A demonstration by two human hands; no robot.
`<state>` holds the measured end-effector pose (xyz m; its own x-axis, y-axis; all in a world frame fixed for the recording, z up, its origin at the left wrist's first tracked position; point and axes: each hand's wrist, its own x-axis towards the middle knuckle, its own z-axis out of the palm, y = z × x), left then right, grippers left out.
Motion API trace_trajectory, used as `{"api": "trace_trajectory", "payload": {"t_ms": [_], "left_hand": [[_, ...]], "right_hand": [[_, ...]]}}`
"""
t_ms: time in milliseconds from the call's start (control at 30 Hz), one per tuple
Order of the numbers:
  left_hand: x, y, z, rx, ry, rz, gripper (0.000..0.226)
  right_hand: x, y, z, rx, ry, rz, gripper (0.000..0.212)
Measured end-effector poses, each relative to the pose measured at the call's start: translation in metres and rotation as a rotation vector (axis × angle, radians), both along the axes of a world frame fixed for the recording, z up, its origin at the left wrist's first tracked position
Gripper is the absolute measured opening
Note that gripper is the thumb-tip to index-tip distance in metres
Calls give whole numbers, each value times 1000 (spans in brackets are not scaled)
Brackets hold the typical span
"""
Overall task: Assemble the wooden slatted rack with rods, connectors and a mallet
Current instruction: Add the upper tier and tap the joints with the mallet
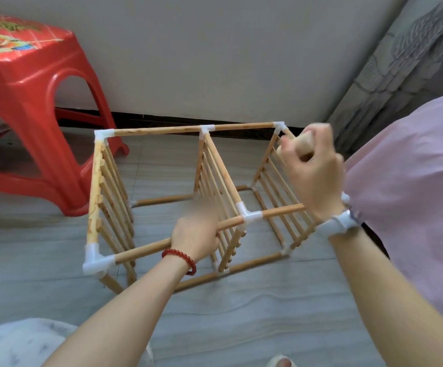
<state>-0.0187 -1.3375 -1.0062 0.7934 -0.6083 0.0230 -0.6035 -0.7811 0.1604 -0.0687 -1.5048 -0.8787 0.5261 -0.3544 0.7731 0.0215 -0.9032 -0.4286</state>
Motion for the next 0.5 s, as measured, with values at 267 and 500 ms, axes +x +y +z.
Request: {"api": "trace_trajectory", "payload": {"t_ms": [267,500], "left_hand": [[-27,16,-30,-232,-408,23,17],[-22,16,-30,-255,-389,52,20]], "right_hand": [[-17,21,-69,-37,394,157,24],[-28,46,-78,58,457,211,20]]}}
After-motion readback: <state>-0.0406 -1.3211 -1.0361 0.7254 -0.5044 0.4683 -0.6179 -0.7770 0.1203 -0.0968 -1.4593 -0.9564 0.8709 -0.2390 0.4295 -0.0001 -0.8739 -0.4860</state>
